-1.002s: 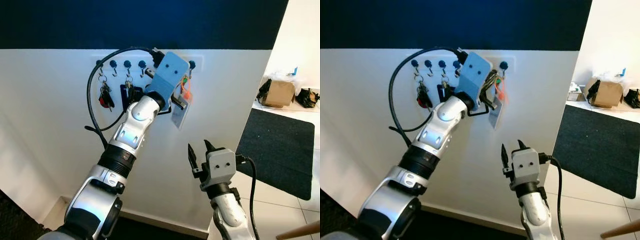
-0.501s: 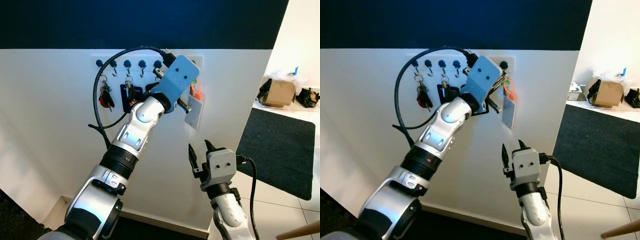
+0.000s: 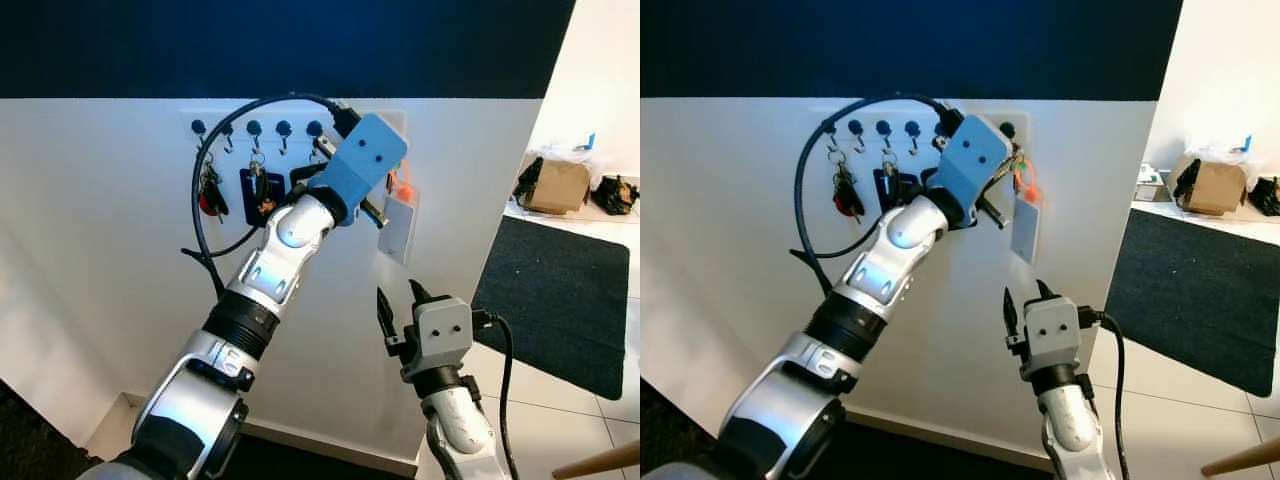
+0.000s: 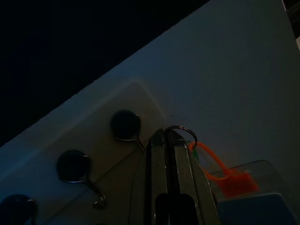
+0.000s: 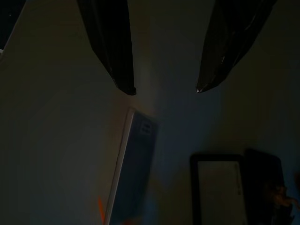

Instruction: Hang keys on a hook

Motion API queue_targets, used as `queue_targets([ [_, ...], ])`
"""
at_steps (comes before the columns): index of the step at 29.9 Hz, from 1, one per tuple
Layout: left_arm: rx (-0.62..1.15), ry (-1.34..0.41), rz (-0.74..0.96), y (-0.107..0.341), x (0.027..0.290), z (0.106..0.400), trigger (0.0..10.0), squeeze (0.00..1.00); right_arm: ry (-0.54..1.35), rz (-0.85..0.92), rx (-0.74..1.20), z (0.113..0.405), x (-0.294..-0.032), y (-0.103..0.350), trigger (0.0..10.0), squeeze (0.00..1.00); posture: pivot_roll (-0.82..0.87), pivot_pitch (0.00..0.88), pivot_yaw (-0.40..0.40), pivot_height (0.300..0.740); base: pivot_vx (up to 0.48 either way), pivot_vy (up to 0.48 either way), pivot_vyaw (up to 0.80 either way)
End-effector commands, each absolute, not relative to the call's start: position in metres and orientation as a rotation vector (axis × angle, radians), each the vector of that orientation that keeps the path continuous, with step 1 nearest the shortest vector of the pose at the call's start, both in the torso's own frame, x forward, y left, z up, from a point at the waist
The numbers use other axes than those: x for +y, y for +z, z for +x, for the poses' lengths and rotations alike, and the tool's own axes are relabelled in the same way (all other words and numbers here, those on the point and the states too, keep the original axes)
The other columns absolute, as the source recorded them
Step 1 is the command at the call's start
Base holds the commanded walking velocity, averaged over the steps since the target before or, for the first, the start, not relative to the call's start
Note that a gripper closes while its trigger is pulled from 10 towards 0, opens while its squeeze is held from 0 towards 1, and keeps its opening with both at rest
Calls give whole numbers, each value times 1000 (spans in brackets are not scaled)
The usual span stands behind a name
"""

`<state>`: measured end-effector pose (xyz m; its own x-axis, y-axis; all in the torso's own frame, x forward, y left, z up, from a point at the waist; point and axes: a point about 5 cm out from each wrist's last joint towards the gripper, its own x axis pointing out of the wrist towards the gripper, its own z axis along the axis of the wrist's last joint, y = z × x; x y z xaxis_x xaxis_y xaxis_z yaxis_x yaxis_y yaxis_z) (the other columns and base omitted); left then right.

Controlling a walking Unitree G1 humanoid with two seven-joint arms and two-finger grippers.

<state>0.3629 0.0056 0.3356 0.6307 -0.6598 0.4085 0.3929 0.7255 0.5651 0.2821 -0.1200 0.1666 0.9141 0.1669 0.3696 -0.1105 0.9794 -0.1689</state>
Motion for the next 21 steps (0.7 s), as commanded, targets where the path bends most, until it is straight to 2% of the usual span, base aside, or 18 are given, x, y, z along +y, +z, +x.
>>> queue_targets([
  [1,-664,-644,438,341,-2,360,10000,0,142,-147,-383,282,-119,164,10000,0,-10,125,120,740,0,0,0],
  [11,-660,-575,415,351,10,371,10000,0,138,-147,-382,281,-119,164,10000,0,-16,129,125,740,0,0,0],
  [21,-618,-527,397,342,29,378,10000,0,139,-150,-378,280,-121,164,10000,0,-9,135,110,740,0,0,0],
])
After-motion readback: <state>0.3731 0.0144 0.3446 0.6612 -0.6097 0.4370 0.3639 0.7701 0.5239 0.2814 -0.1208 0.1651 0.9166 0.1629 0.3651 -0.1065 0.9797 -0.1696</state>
